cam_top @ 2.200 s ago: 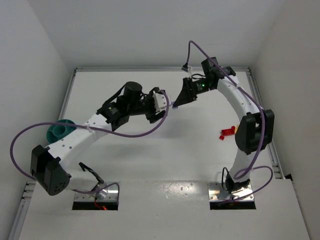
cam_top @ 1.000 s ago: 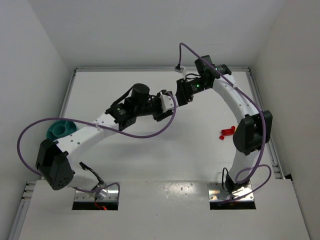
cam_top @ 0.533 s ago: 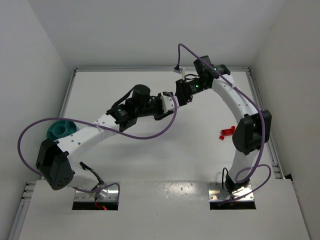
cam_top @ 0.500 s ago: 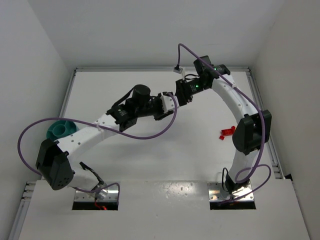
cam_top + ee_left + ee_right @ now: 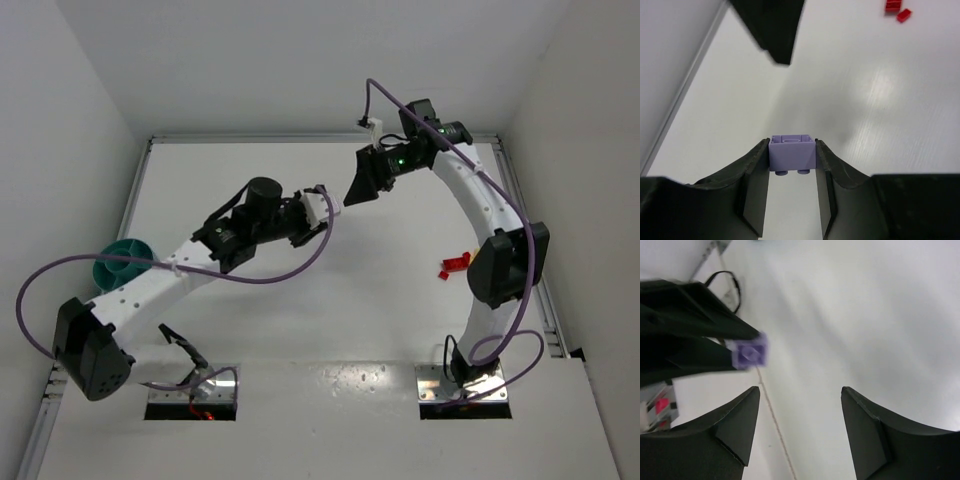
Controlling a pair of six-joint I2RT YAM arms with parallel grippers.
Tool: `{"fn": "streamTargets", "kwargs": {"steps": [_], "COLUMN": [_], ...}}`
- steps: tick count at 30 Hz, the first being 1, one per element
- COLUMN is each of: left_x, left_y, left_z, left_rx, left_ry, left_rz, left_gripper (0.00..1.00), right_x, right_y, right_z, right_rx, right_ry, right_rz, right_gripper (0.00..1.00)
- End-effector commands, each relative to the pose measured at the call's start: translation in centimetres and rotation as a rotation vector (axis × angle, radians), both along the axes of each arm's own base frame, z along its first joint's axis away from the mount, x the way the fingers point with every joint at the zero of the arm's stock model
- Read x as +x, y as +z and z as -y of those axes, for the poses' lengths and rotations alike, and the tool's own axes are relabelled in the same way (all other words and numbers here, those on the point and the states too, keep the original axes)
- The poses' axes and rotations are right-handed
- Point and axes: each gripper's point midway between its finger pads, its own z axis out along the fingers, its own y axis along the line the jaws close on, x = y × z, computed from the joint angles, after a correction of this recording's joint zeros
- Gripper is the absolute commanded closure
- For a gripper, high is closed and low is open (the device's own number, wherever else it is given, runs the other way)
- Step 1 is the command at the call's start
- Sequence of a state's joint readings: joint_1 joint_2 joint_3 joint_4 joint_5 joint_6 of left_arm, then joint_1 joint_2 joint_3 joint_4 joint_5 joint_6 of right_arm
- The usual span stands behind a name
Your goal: Sort the legos into containers by color
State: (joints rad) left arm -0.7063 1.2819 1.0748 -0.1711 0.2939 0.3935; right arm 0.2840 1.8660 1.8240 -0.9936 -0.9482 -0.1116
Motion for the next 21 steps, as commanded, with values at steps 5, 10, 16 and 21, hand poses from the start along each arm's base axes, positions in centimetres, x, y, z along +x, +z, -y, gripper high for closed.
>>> {"fn": "streamTargets", "kwargs": {"steps": [5,10,16,21], "left_x": [2.6,3.1,1.1,-1.1], "left_y": [3.6,1.8,0.3,-1.2], "left_z": [-10.1,-19.5,-27.5,-31.5], "left_rx": [-0.022,0.14,0.135,0.149], "left_ry": [0.449,0.79,1.024,1.142], "left_rz": [-0.049,-0.212,-0.412,-0.542], "left_gripper": [0.81,0.81,0.81,0.81], "right_x": [5.3,6.5,6.5,6.6], "right_y": [-1.9,-4.5,-6.0,-7.6], "right_z": [3.7,4.8,4.7,4.7], "right_rx": [-0.149,-0.191,-0.198,-0.211], "right_ry": [-0.161,-0.168,-0.149,-0.138], "right_rz": [0.101,0.074,0.044,0.009], "right_gripper": [0.33,0.33,0.33,0.33]}}
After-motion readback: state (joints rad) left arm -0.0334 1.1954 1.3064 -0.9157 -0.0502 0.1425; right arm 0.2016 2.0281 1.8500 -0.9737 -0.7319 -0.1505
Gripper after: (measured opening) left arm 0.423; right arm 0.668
